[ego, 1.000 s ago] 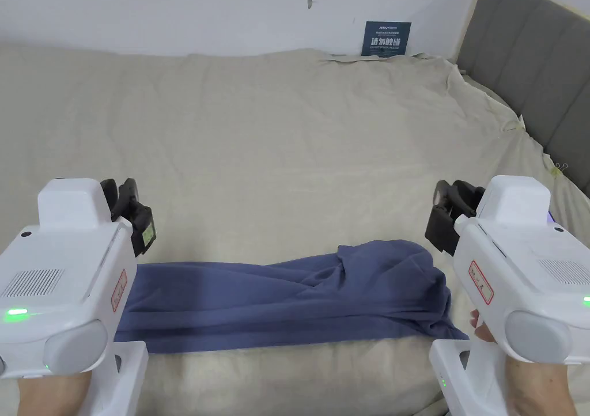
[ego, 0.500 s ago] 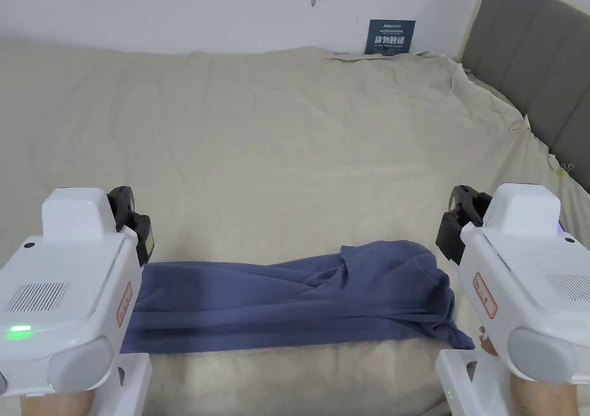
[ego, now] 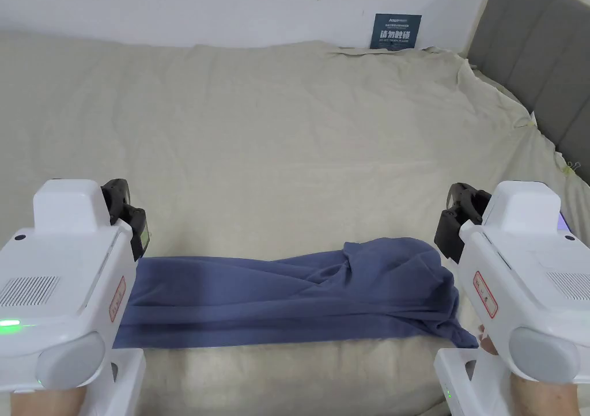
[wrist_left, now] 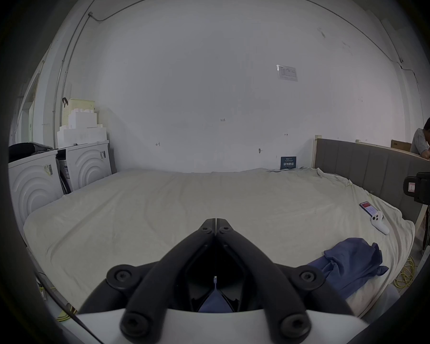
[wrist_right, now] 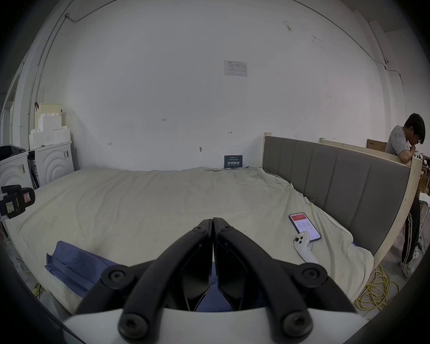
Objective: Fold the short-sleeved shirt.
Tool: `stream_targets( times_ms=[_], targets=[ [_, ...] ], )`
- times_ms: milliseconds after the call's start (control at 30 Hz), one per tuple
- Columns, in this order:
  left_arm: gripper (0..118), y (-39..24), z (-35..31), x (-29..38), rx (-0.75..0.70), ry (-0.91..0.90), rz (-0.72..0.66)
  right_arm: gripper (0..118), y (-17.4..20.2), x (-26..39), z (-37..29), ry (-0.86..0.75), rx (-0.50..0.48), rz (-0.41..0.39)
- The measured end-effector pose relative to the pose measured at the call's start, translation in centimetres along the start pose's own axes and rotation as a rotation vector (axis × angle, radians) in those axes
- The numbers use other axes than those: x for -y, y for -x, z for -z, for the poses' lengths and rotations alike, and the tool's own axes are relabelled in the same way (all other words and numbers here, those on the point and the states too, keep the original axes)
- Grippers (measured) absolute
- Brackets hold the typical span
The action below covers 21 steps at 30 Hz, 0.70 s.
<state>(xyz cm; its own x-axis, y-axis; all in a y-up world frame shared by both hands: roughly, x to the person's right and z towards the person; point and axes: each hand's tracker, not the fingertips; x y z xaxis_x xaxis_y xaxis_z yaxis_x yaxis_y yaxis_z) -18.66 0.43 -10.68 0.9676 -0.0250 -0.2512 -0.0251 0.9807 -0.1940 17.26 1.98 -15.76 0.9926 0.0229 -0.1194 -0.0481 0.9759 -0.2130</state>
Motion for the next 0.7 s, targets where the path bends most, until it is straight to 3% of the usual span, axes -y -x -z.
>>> stream_targets(
  times_ms=[200,267,300,333,367,400,567,700],
  targets=[
    [4,0.8,0.6,-0.5,0.026,0.031,-0.055,1,-0.1,-0.1,0.1,-0.001,-0.008,-0.003],
    [31,1.6,0.9,-1.0,0.063,0.081,-0.106,1,-0.2,-0.2,0.2,-0.001,-0.009,-0.006],
    [54,2.2,1.2,-1.3,0.079,0.104,-0.134,1,-0.3,-0.2,0.2,-0.002,-0.009,-0.006],
    [88,2.8,1.6,-1.5,0.09,0.133,-0.155,1,-0.3,-0.2,0.2,-0.002,-0.008,-0.005],
    [112,3.4,2.0,-1.7,0.101,0.161,-0.169,1,-0.3,-0.2,0.2,-0.004,-0.006,0.0],
    [118,4.1,2.5,-1.9,0.118,0.194,-0.185,1,-0.3,-0.3,0.3,-0.004,-0.003,0.006],
    [118,9.1,4.7,-1.9,0.332,0.409,-0.354,1,-0.4,-0.3,0.6,0.0,-0.007,0.005],
    [118,13.1,7.7,-0.5,0.404,0.563,-0.438,1,0.2,-0.5,0.7,0.001,-0.006,-0.002]
  ],
)
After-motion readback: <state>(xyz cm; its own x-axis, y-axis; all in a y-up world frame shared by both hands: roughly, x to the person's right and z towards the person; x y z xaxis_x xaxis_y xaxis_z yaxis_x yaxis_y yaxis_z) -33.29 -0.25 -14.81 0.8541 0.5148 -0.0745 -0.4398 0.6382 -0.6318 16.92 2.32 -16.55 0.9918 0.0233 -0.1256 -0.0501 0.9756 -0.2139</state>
